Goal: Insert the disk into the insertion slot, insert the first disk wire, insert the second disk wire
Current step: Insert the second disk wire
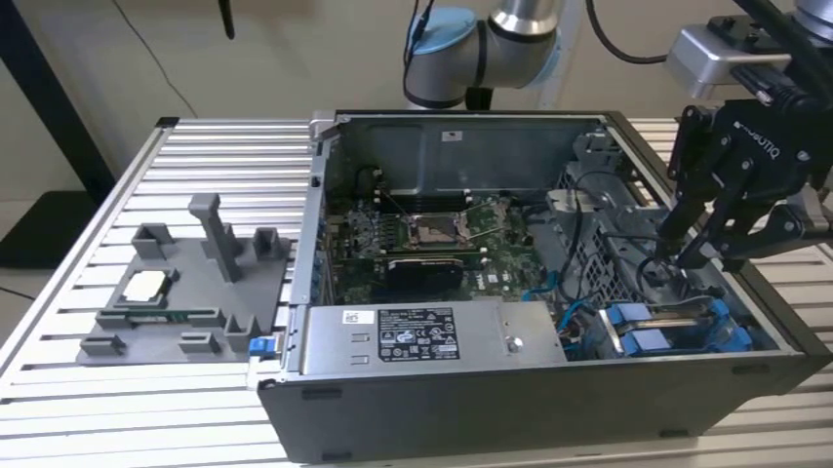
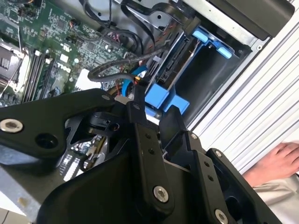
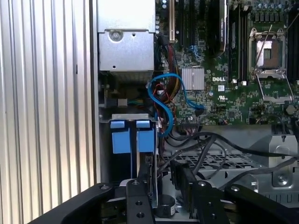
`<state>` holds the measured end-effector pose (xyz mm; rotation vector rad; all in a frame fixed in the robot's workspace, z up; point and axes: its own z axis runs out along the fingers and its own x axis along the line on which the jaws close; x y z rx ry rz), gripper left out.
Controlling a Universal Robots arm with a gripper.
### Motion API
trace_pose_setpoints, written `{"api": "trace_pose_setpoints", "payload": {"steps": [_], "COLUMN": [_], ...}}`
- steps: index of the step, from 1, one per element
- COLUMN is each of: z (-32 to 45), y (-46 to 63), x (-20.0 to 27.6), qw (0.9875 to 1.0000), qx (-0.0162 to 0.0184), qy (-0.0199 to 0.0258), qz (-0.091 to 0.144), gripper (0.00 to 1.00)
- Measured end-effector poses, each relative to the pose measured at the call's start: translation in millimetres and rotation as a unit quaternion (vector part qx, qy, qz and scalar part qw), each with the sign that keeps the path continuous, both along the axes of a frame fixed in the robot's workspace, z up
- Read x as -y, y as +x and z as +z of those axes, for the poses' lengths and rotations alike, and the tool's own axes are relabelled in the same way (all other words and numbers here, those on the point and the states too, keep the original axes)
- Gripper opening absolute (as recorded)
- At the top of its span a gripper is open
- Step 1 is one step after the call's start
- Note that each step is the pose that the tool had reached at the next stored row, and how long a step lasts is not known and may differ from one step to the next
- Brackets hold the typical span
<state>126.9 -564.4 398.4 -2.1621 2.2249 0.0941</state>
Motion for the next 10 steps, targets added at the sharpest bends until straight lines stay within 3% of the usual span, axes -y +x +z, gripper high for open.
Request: {"api": "trace_pose_setpoints", "payload": {"steps": [4,10], "z": [-2.8,-5.0], "y": [-0.9,-5.5], "x": [-3.2,-6.0], "qw": [1.0,0.9999], "qx": [0.0061,0.0088], "qy": [0.0036,0.009], "qz": [0.0,0.0], "gripper": [0.4,0.4]}}
